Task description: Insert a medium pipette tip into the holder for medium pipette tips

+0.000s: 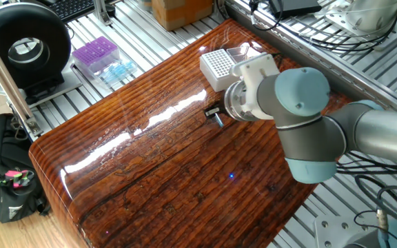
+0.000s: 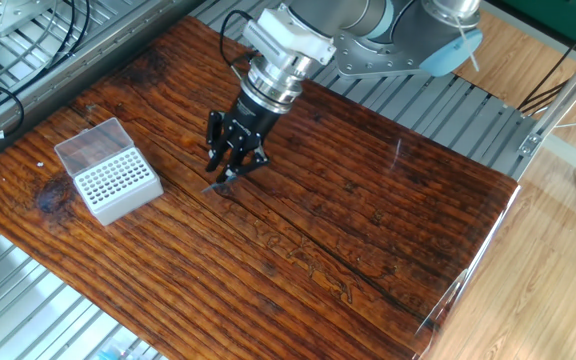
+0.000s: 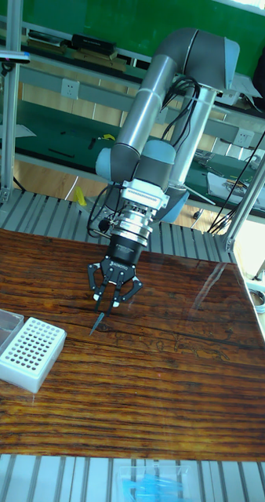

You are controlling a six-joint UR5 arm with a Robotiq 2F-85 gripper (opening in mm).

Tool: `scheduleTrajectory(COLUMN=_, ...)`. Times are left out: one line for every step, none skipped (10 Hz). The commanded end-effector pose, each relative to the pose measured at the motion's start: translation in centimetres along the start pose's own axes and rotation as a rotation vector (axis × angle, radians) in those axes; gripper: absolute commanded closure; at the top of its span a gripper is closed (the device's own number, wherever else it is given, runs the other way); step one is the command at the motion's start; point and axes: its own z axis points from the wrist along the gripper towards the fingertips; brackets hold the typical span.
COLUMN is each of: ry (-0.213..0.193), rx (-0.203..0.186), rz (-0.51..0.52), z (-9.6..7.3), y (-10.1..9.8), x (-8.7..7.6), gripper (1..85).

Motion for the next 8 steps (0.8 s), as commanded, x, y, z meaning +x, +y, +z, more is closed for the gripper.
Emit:
scheduleTrajectory(ry=0.026, rx=0.012, rz=0.041, z=0.4, y=-1.1, x=1.2, gripper=56.0)
scheduleTrajectory(ry=0.030, rx=0.016, rz=0.030, z=0.4, y=-1.2, x=1.3, gripper=56.0)
scheduleTrajectory(ry=0.029, rx=0.014, rz=0.017, z=0.4, y=-1.1, x=1.2, gripper=55.3)
scheduleTrajectory(ry=0.023, rx=-0.002, rz=0.015, z=0.4, y=-0.7, x=1.0, gripper=53.0)
scheduleTrajectory(ry=0.027, rx=0.004, rz=-0.003, z=0.4, y=-0.9, x=1.2, gripper=52.7)
scheduleTrajectory(ry=0.044, rx=0.007, rz=-0.025, z=0.3, y=-1.0, x=1.6, gripper=53.3)
scheduleTrajectory(ry=0.066, rx=0.003, rz=-0.043, z=0.3, y=-0.9, x=2.2, gripper=53.3)
scheduleTrajectory(ry=0.075, rx=0.006, rz=-0.051, z=0.3, y=-1.0, x=2.4, gripper=54.3)
